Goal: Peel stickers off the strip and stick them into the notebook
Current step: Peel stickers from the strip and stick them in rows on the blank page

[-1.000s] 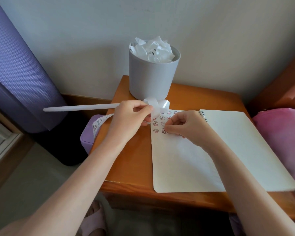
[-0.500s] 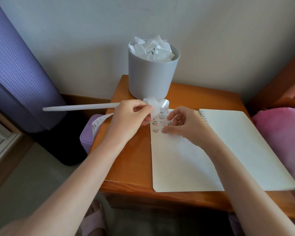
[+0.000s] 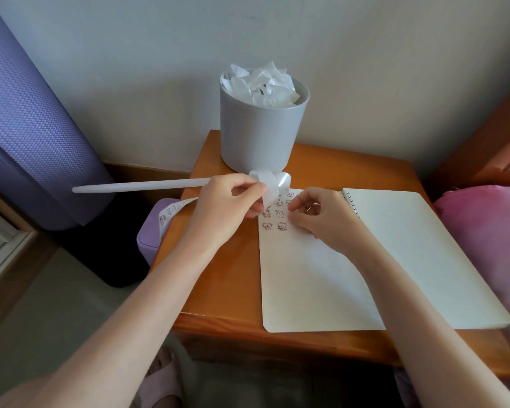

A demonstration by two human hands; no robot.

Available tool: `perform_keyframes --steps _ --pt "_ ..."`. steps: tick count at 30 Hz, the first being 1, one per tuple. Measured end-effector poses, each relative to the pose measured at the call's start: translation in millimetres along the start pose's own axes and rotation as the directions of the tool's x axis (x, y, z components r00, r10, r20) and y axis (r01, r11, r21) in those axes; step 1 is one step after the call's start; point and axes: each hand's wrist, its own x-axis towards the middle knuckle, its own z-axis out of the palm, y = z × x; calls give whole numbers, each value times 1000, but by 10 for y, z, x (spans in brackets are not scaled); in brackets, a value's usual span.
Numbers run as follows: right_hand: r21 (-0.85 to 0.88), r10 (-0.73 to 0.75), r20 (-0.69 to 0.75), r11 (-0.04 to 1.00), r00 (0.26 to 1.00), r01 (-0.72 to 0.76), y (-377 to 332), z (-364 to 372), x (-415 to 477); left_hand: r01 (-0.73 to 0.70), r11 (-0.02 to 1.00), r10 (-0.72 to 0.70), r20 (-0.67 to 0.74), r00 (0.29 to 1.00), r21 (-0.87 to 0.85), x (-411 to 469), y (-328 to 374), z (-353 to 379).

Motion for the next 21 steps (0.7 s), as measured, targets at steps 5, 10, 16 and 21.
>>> perform_keyframes --steps 5,10,16,21 --pt "142 -60 -102 987 993 75 -97 -45 -18 0 1000 0 4 1000 9 19 -16 3" --pt "246 -162 -97 952 982 181 -192 -24 -59 -2 1000 1 -8 1000 -11 32 -19 1" --pt "233 -216 -101 944 971 235 -215 36 -82 0 1000 0 -21 1000 -21 41 -26 -1" --pt "265 -200 -112 938 973 223 -209 37 -70 43 997 -44 -7 999 -61 29 -7 12"
